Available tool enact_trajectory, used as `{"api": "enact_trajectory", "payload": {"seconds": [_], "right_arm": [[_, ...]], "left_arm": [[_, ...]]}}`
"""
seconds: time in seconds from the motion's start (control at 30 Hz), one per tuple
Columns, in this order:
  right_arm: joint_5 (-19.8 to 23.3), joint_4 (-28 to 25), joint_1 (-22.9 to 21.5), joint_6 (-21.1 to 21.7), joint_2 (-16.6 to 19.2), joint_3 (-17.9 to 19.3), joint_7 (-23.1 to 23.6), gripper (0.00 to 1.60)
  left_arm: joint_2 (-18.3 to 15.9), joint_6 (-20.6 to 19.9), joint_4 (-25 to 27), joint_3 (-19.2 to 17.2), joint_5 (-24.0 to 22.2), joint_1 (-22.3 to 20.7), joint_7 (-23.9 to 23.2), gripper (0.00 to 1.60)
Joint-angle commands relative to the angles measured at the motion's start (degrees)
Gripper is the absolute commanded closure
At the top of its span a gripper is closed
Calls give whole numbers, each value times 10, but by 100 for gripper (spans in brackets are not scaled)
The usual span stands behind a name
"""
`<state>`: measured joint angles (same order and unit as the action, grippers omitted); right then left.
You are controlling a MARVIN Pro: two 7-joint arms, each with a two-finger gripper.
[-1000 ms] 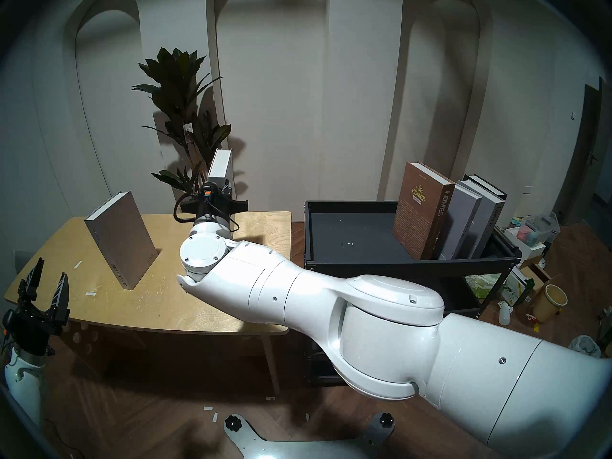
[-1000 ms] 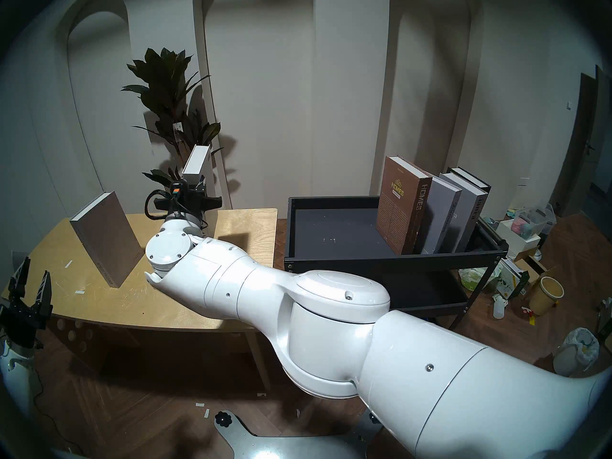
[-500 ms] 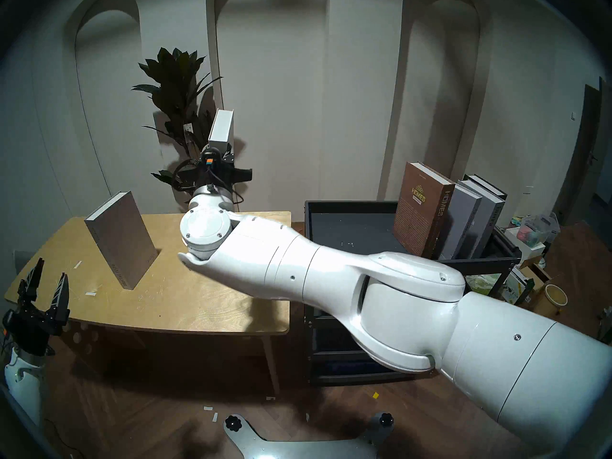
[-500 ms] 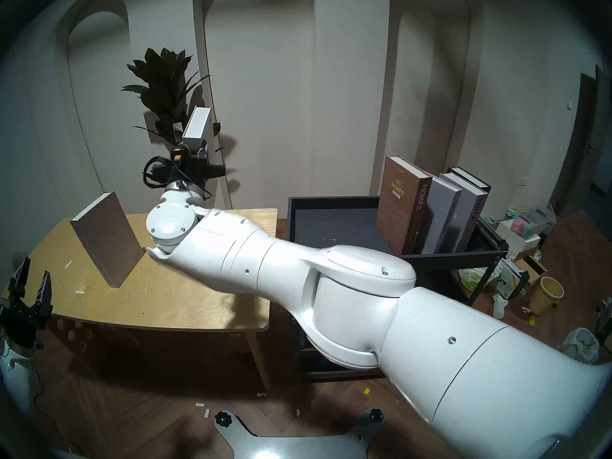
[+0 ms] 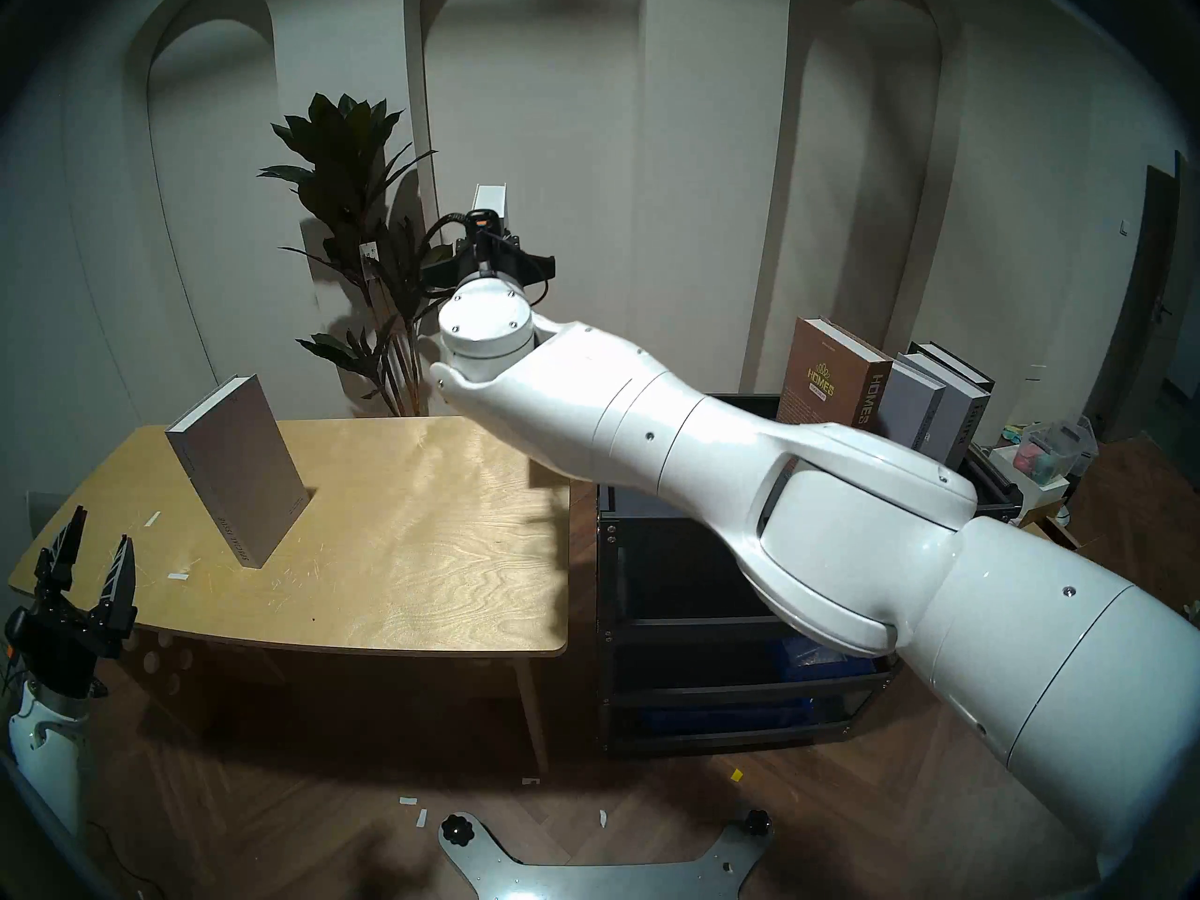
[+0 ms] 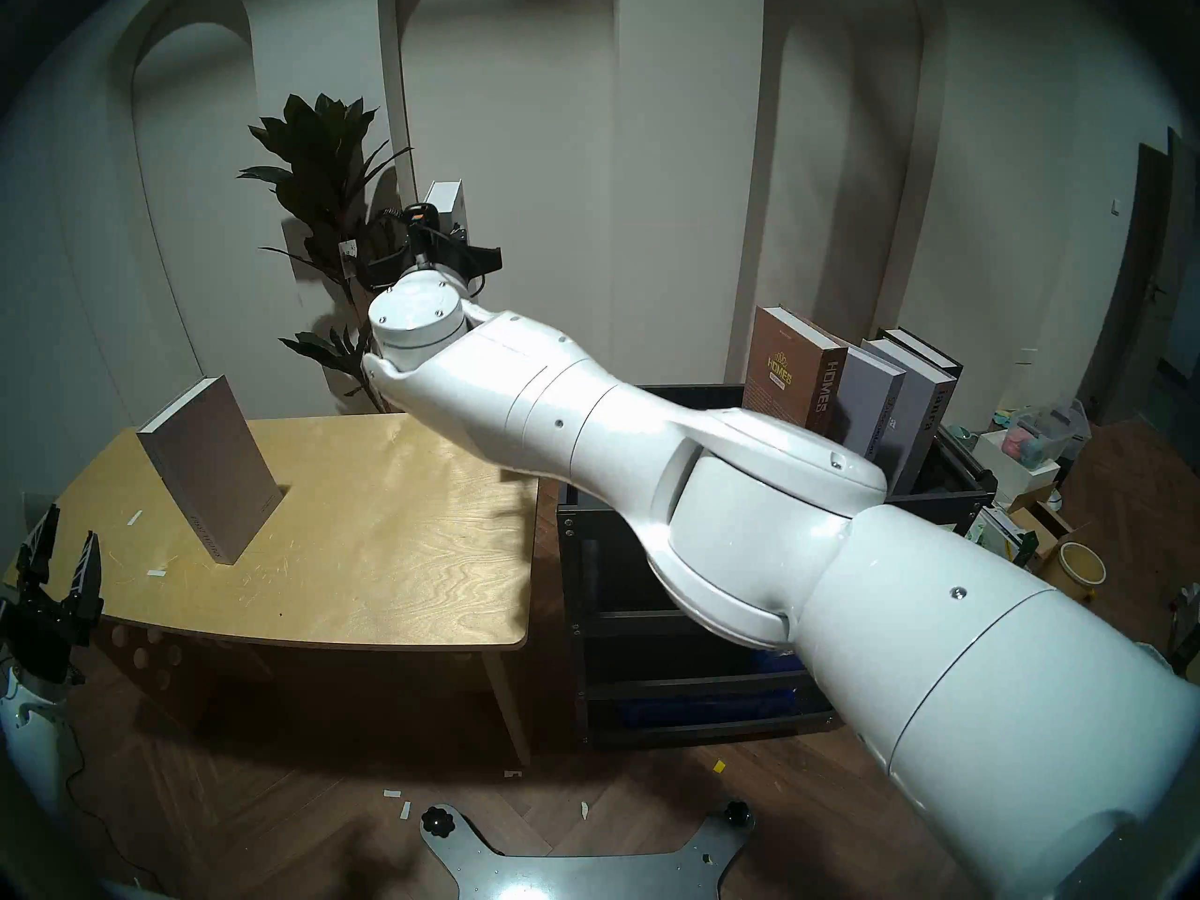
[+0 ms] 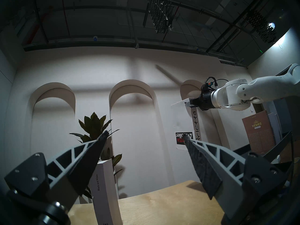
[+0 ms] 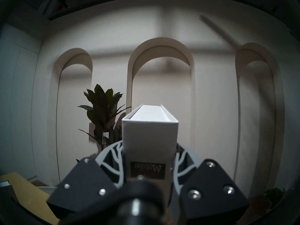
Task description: Move the books from the display table onto the shelf, standing them upright with spines facing out and tallest at one end
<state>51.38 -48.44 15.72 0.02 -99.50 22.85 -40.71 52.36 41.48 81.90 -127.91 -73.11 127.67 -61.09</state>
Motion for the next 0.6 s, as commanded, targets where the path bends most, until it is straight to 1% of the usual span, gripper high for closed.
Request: {"api": "enact_trajectory", "payload": {"seconds": [0.0, 0.07, 0.13, 0.2, 0.23, 0.33, 0.37, 0.5, 0.57], "right_arm": [[14, -14, -63, 69, 44, 14, 68, 160], [22, -27, -77, 108, 70, 10, 97, 160], [22, -43, -80, 131, 89, 11, 105, 160], [21, -58, -81, 141, 105, 17, 107, 160], [13, -56, -80, 138, 104, 20, 101, 160], [17, -93, -74, 148, 133, 29, 100, 160], [15, -96, -71, 147, 134, 34, 95, 160], [12, -135, -57, 145, 168, 43, 84, 160], [13, -148, -47, 147, 178, 49, 78, 160]], "left_arm": [[-4, 0, 3, -6, 0, 0, 0, 0], [-4, 0, 3, -6, 0, 0, 0, 0], [-4, 0, 3, -6, 0, 1, 0, 0], [-4, 0, 3, -6, 0, 1, 0, 0], [-4, 0, 3, -6, 0, 0, 0, 0], [-4, 0, 3, -6, 0, 0, 0, 0], [-4, 0, 3, -6, 0, 0, 0, 0], [-4, 0, 3, -6, 0, 0, 0, 0], [-4, 0, 3, -6, 0, 0, 0, 0]]}}
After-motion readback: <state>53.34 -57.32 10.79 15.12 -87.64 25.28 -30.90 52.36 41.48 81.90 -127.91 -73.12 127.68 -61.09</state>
